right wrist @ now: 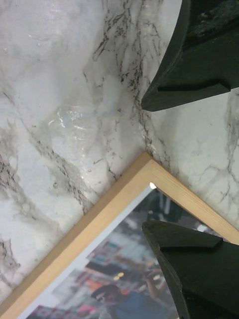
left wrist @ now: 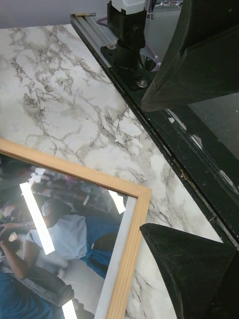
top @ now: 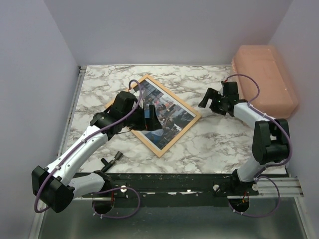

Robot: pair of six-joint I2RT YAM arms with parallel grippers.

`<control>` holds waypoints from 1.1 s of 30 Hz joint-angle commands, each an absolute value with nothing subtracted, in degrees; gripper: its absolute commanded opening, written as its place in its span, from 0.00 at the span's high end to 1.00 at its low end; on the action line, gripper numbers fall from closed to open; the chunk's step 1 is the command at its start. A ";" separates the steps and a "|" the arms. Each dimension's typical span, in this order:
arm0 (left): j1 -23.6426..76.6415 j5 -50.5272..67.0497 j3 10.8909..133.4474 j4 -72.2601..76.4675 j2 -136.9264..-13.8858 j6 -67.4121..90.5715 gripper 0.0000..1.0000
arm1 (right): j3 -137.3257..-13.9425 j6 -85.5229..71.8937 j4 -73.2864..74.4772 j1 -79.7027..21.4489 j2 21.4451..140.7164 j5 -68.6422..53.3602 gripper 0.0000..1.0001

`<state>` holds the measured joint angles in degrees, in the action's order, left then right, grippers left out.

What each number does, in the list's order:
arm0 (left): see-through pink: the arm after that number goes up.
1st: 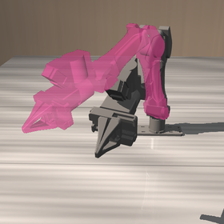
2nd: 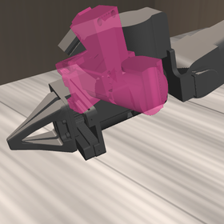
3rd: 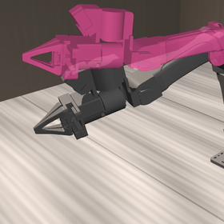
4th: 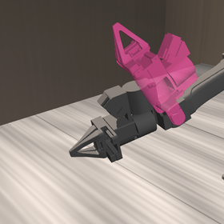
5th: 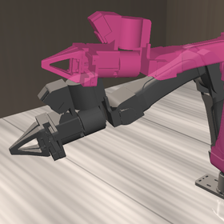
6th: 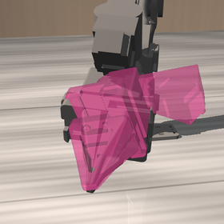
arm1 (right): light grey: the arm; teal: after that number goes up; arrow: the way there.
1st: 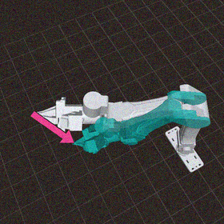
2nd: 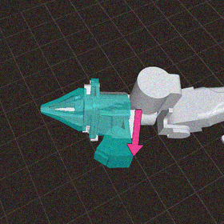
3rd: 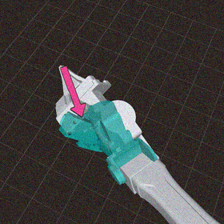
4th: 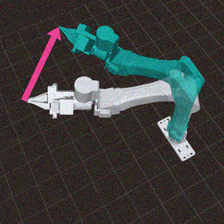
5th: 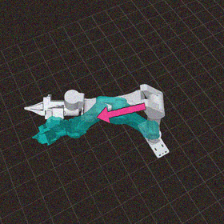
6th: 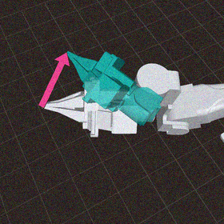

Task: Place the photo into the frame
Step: Adjust the photo frame at the center of the board.

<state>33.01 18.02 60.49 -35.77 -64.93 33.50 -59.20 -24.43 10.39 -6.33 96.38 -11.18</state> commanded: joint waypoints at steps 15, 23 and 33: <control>9.93 32.03 41.97 -25.20 -61.14 40.30 0.01 | -47.11 -40.97 17.34 -13.82 85.08 -16.97 0.00; 8.35 21.48 48.90 -36.03 -57.38 31.74 0.01 | -49.61 -48.21 20.34 -26.93 90.31 -7.98 0.14; 8.35 20.21 52.48 -40.14 -55.23 27.66 0.01 | -55.39 -48.51 23.65 -28.82 100.04 3.02 0.42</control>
<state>8.69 21.58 51.66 -37.08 -56.73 30.39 -54.11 -48.29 20.01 -28.36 96.31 -6.48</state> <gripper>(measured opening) 0.984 0.584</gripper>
